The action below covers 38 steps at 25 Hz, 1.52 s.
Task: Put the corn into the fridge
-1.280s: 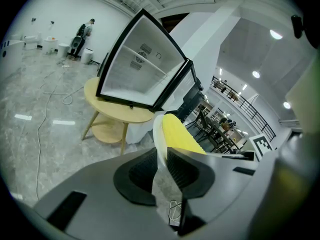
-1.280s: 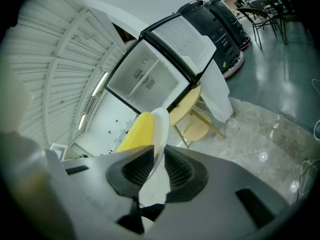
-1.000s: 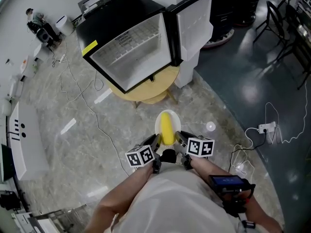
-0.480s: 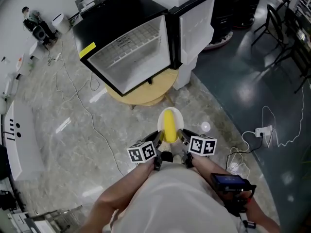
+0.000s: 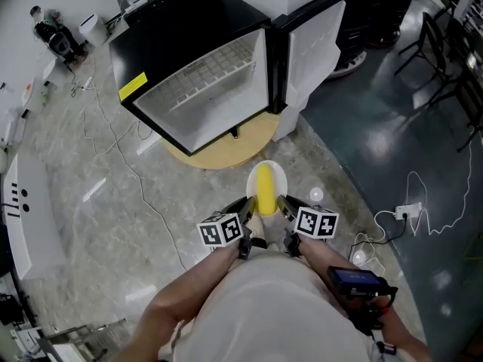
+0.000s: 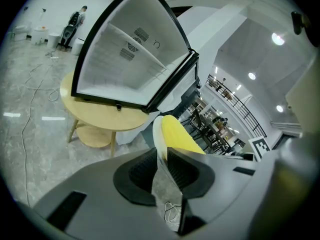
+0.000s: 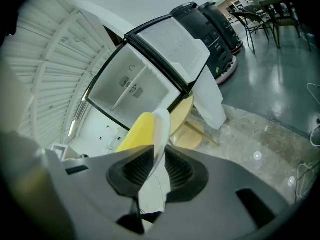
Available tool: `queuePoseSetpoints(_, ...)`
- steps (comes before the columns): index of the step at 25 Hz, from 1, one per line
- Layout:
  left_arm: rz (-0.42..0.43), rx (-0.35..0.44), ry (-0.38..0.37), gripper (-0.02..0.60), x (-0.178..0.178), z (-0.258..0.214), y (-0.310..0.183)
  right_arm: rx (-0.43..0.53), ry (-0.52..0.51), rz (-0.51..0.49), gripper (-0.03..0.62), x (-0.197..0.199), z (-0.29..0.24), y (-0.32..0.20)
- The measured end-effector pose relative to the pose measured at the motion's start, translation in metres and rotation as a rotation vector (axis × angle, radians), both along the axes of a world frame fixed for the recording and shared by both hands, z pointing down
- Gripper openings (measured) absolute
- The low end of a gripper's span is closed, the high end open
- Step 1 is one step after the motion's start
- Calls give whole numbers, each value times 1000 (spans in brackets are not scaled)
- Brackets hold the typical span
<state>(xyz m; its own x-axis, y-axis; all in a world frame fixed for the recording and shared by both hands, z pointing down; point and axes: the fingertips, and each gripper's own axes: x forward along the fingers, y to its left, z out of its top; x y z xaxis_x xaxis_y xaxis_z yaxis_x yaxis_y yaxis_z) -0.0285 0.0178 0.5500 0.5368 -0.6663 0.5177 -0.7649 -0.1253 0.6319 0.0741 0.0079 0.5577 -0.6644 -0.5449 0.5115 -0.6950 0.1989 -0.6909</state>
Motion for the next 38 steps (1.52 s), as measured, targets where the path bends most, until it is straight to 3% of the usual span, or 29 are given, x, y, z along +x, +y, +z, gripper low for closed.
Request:
queuePoseSetpoints(23, 66, 23, 43, 64, -34, -11, -104, 27, 39, 73, 52, -33, -16, -96)
queuePoseSetpoints(38, 17, 16, 37, 64, -68, -6, -114, 19, 31, 23, 52, -68, -14, -115)
